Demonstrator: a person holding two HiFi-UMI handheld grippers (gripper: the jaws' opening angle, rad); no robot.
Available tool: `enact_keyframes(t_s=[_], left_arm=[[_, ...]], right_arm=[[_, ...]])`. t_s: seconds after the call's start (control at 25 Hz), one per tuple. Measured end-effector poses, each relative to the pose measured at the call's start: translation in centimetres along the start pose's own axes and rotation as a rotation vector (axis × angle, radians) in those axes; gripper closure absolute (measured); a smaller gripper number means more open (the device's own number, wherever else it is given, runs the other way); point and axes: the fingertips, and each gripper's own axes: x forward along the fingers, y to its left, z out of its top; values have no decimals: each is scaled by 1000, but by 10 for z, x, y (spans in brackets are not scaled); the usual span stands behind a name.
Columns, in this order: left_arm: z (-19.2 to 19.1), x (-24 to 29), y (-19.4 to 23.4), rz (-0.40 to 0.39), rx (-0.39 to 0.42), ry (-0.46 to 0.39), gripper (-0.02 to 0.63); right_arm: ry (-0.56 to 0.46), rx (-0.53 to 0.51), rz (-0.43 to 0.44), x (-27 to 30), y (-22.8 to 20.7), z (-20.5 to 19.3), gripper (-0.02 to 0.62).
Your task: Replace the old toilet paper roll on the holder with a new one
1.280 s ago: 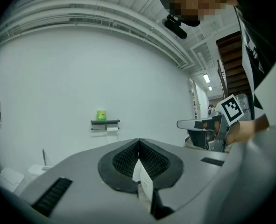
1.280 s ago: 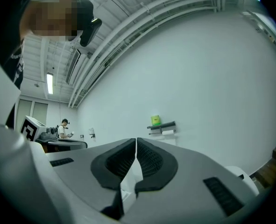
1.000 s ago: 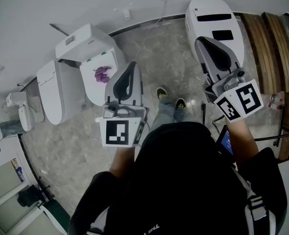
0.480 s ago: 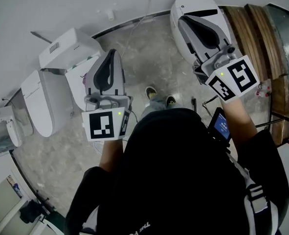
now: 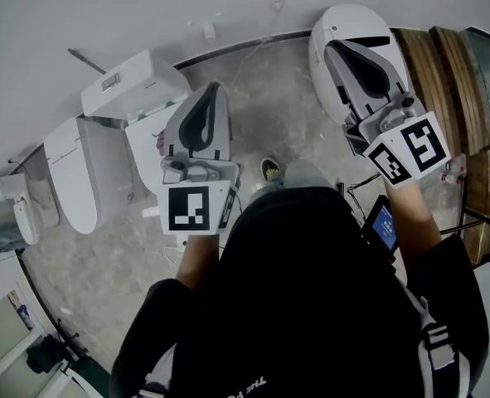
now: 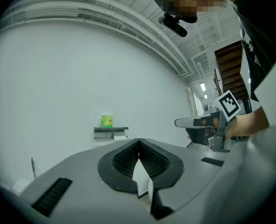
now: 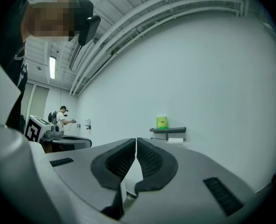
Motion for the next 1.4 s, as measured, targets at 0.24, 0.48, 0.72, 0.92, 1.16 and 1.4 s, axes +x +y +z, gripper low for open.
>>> enact_keyframes(t_s=[0.24, 0.48, 0.72, 0.92, 1.16, 1.4], left_arm=[[-4, 9, 14, -6, -6, 3, 584], [-3, 25, 18, 1, -8, 9, 584], [-3, 52, 23, 18, 2, 22, 584], [0, 83, 24, 34, 3, 27, 584], [-2, 132, 23, 55, 17, 53, 584], [2, 173, 6, 52, 32, 67, 584]], right_arm=[[11, -7, -12, 15, -2, -5, 574], [10, -2, -13, 23, -14, -4, 575], [8, 25, -6, 40, -41, -10, 574], [9, 39, 14, 55, -68, -13, 574], [-1, 62, 21, 71, -115, -17, 575], [-20, 79, 44, 78, -152, -21, 574]])
